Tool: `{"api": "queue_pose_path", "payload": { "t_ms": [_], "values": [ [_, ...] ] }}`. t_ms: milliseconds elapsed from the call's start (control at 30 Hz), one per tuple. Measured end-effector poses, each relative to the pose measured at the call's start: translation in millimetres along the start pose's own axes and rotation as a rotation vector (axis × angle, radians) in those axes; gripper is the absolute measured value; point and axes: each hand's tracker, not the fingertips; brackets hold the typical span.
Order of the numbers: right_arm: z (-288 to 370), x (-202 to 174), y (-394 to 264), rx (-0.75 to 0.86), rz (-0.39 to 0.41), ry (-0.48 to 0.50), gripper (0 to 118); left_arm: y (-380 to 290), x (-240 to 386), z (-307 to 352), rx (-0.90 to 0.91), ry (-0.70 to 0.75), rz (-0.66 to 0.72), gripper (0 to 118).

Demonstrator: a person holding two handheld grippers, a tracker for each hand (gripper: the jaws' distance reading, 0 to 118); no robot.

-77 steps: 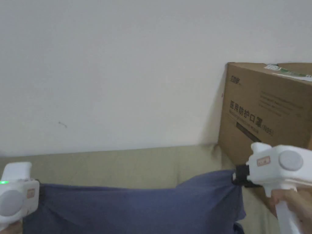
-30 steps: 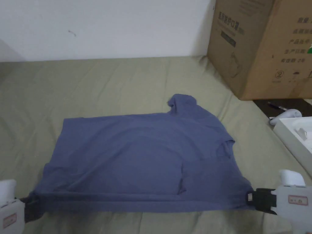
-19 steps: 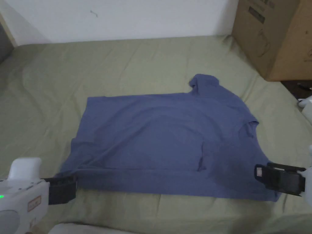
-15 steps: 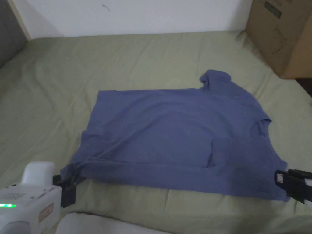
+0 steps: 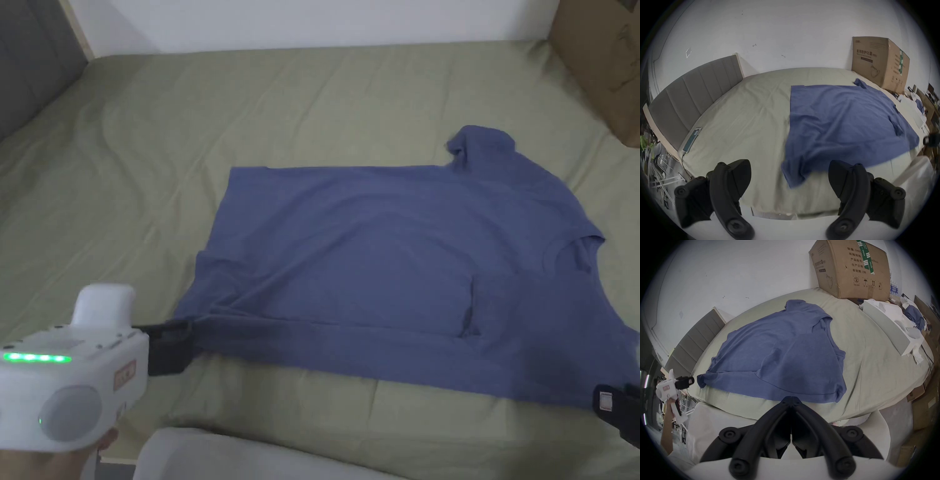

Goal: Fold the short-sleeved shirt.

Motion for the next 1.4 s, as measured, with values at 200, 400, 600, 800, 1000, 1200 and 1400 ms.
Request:
{"api": "queue_pose_path", "payload": {
  "t_ms": [200, 400, 600, 800, 1000, 1200, 1400],
  "values": [
    [-5.2, 6.1, -1.8, -0.030, -0.033, -0.014, 0, 3.2, 7.6, -41.8, -0.107, -0.065, 0.040, 71],
    [-6.4, 9.1, 4.0, -0.038, -0.041, -0.032, 0, -12.8, 23.2, -49.5, -0.116, -0.036, -0.080, 1],
    [-3.5, 16.8, 4.0, -0.024, -0.023, -0.064, 13, 3.4, 9.6, -34.0, -0.058, -0.058, -0.027, 1],
    [-16.1, 17.1, 10.6, -0.043, 0.056, -0.134, 100, 6.6, 4.8, -25.1, -0.052, -0.059, -0.007, 1],
    [-53.9, 28.7, 25.7, -0.099, 0.097, -0.185, 95, 0.8, 8.3, -25.7, -0.081, -0.047, -0.045, 1],
    [-74.5, 39.8, 28.2, -0.138, 0.065, -0.161, 7, 1.4, 8.4, -24.3, -0.101, -0.048, -0.049, 1],
    [-59.1, 36.5, 37.7, -0.118, 0.097, -0.164, 7, 5.7, 5.7, -22.5, -0.105, -0.047, -0.055, 1]
  ]
}}
